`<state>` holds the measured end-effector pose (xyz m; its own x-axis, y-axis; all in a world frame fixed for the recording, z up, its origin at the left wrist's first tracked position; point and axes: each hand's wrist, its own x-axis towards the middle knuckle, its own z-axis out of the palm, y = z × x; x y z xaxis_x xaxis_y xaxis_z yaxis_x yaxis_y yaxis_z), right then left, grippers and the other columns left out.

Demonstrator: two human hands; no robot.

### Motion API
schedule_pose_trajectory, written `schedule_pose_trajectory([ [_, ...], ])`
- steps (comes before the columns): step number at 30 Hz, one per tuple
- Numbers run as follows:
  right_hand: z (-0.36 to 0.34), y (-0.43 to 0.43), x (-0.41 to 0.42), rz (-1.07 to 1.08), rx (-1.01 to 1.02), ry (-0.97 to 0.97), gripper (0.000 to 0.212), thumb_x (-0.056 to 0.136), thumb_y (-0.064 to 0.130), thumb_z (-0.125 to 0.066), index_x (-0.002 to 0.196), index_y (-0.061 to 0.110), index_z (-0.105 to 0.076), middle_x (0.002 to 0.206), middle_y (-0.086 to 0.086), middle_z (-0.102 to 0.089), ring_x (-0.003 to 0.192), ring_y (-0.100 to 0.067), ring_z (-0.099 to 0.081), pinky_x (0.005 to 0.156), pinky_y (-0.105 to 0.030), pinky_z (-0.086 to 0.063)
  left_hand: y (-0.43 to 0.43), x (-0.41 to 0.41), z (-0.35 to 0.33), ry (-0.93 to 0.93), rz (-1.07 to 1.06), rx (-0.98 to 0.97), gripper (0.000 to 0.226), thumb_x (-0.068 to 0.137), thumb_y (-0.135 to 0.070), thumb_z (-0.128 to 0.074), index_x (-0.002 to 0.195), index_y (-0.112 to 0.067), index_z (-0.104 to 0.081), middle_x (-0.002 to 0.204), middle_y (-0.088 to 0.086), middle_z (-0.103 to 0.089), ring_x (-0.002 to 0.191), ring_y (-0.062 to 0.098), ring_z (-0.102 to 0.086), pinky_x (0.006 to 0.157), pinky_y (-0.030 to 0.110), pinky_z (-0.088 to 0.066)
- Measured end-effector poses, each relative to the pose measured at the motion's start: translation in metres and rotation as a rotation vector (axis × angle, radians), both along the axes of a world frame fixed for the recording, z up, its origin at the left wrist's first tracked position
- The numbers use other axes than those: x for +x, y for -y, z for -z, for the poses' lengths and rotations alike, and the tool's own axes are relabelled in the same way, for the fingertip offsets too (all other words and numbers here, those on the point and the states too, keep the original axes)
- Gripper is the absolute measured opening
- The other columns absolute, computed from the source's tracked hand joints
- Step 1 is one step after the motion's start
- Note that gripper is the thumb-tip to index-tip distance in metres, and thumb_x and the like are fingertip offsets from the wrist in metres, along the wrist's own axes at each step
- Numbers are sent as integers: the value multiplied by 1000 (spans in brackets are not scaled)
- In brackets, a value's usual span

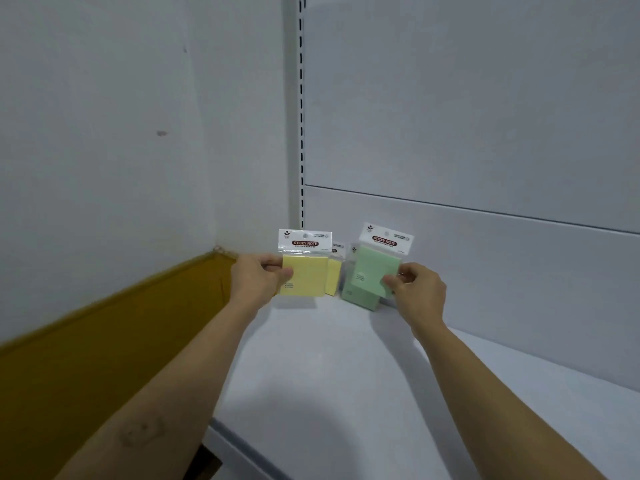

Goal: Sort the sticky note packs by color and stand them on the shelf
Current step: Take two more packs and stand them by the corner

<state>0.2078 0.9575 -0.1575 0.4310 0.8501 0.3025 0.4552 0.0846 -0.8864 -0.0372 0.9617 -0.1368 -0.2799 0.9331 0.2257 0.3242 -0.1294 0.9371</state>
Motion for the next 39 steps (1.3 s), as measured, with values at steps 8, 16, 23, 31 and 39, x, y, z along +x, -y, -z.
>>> schedule_pose_trajectory([
  [8,26,-17,-31,178,-79,-26,16,76,15,-76,89,15,-66,80,2,-66,76,-18,-61,63,-25,-41,-84,-5,29,58,198,-66,22,76,0,-76,97,-3,-74,84,9,-73,72,15,-67,73,19,-55],
  [16,45,-26,-59,298,-104,-20,12,80,15,-70,86,23,-64,77,10,-66,79,-16,-63,69,-29,-45,-126,4,56,-12,317,-21,21,78,-4,-75,99,-5,-74,78,-1,-70,74,13,-65,77,27,-53],
  [23,55,-35,-58,354,-87,13,19,81,18,-70,98,25,-65,78,8,-67,78,-13,-63,71,-29,-45,-137,6,77,-51,267,44,17,81,-17,-74,95,-8,-73,74,-1,-67,71,13,-65,68,26,-50],
  [31,57,-39,-57,368,-126,135,25,82,28,-69,105,27,-60,84,8,-65,78,-13,-62,71,-29,-45,-142,3,85,-231,377,41,32,75,-17,-80,105,-14,-70,90,2,-69,80,15,-62,76,30,-51],
  [39,62,-43,-56,374,-167,157,25,81,33,-69,104,26,-60,85,8,-65,80,-15,-63,72,-31,-48,-146,7,87,-339,344,53,32,76,-27,-78,104,-15,-70,92,2,-65,86,19,-60,81,41,-53],
])
